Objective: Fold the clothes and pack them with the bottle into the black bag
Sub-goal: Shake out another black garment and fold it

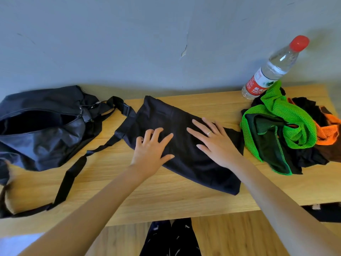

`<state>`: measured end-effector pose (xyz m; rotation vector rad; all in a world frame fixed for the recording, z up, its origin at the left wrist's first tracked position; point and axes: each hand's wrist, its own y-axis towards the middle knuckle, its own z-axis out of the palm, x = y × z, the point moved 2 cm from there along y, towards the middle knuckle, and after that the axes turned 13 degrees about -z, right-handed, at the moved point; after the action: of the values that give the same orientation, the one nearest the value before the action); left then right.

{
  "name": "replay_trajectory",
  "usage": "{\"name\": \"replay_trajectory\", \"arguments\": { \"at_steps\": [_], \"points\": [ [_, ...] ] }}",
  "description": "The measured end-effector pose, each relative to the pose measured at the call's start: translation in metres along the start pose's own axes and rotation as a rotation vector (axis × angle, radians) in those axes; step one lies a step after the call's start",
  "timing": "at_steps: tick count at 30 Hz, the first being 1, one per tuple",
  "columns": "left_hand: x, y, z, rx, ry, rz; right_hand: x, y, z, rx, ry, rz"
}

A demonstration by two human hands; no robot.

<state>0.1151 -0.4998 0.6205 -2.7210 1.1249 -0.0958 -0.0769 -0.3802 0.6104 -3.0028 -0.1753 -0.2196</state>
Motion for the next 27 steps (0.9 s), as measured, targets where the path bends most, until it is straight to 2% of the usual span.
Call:
{"name": "replay_trajectory", "arguments": {
  "at_steps": [4,11,15,20,24,27],
  "points": [
    [0.003,-0.001,0.007,0.103,0.038,-0.013,0.000,-0.002,0.003,0.081,0.024,0.050],
    [0.024,0.021,-0.002,0.232,0.064,0.166,0.023,-0.028,0.003,0.054,-0.083,0.106],
    [0.029,0.035,-0.013,0.108,0.142,0.136,0.040,-0.041,0.005,-0.014,-0.096,0.105],
    [0.030,0.034,-0.011,0.018,0.098,0.072,0.050,-0.048,0.009,-0.028,-0.061,0.109],
    [0.029,0.011,-0.003,-0.009,-0.039,0.215,0.051,-0.054,0.009,-0.049,-0.027,0.102],
    [0.030,-0.014,0.006,0.097,-0.198,0.308,0.056,-0.067,0.012,-0.047,0.021,0.035]
  ]
}}
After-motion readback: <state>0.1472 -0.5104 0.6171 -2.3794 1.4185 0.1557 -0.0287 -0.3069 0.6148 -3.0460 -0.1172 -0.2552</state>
